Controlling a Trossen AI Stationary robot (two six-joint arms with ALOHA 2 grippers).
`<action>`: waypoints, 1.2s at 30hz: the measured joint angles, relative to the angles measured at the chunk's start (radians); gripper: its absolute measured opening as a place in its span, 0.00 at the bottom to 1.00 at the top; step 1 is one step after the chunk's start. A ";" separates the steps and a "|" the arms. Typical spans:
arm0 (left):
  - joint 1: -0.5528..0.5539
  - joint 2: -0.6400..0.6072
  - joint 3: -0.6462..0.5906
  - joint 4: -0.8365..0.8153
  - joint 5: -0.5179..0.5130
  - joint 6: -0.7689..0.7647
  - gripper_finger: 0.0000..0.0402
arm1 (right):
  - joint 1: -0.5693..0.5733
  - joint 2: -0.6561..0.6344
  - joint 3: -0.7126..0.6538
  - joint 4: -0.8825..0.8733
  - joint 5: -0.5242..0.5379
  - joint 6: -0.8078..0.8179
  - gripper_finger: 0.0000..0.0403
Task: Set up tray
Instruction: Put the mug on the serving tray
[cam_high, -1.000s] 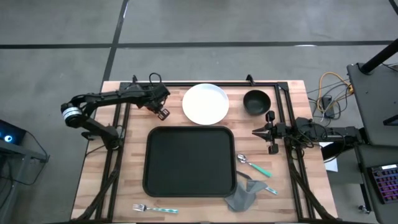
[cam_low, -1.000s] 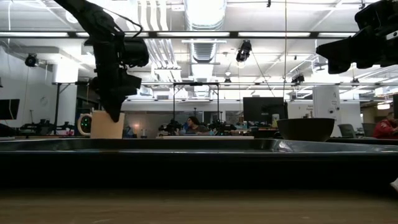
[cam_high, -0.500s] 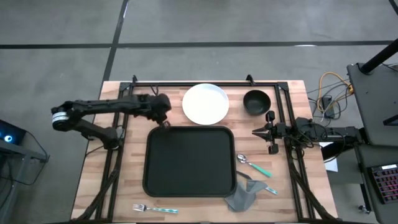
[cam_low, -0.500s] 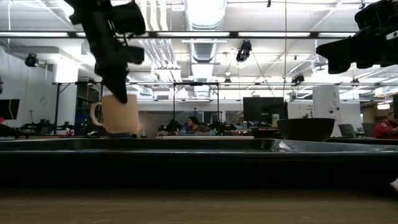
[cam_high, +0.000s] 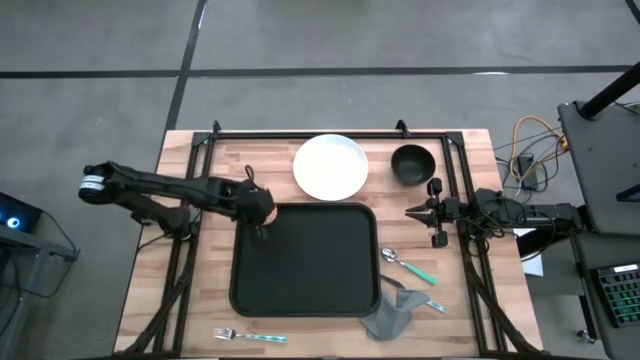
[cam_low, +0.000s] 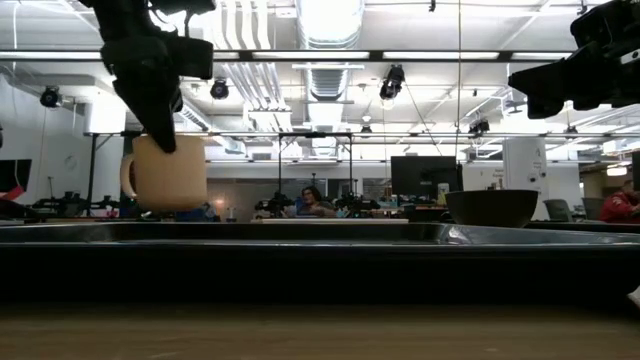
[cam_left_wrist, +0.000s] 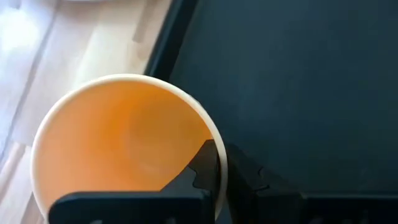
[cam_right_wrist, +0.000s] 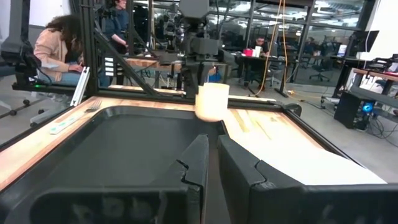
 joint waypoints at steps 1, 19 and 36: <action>-0.008 0.005 0.000 0.001 0.000 0.000 0.00 | 0.000 0.000 0.000 0.000 0.000 0.000 0.07; -0.030 0.036 -0.093 -0.029 0.029 -0.045 0.00 | 0.000 0.000 0.000 0.000 0.000 0.000 0.07; -0.028 0.037 -0.091 -0.033 0.037 -0.049 0.01 | 0.000 0.000 0.000 0.000 0.000 0.000 0.07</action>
